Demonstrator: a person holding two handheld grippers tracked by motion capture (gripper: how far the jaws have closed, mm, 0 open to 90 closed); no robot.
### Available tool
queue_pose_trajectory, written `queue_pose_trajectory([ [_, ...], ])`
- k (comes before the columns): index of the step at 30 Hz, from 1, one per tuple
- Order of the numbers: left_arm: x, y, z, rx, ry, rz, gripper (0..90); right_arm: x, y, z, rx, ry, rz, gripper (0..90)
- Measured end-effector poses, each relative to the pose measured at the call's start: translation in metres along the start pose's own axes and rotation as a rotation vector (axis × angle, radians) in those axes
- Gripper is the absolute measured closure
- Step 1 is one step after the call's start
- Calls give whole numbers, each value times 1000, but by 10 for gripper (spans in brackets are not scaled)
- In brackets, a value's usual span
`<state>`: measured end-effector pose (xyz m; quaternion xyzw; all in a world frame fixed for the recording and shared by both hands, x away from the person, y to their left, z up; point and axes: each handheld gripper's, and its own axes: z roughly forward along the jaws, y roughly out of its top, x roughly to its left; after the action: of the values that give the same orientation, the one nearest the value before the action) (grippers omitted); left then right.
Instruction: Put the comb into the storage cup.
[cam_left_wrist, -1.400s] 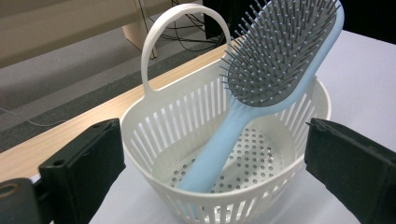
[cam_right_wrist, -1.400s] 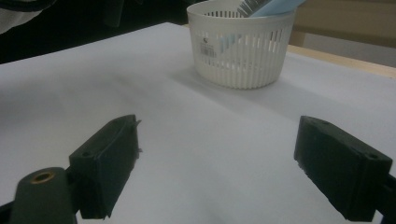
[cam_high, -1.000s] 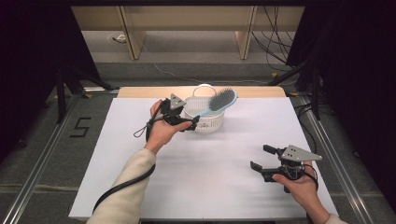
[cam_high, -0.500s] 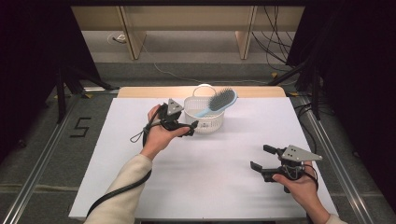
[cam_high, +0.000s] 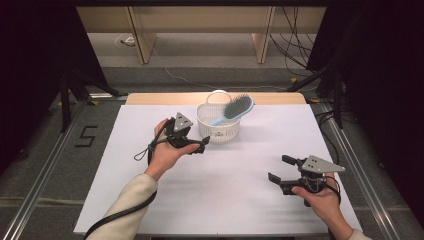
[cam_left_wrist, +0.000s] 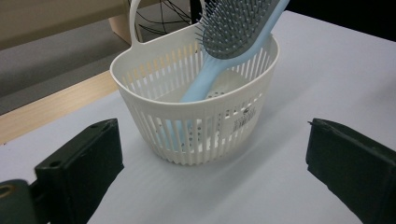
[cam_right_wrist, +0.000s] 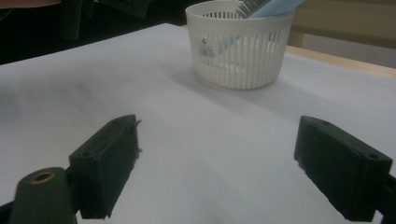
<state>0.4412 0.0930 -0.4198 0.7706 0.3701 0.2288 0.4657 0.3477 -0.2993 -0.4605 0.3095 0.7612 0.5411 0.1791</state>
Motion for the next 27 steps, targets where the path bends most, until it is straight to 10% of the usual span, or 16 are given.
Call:
queue_pose_trajectory([
  [27, 3, -29, -40, 11, -6, -10, 33, 0, 0, 0, -4, -1, -1, 149],
])
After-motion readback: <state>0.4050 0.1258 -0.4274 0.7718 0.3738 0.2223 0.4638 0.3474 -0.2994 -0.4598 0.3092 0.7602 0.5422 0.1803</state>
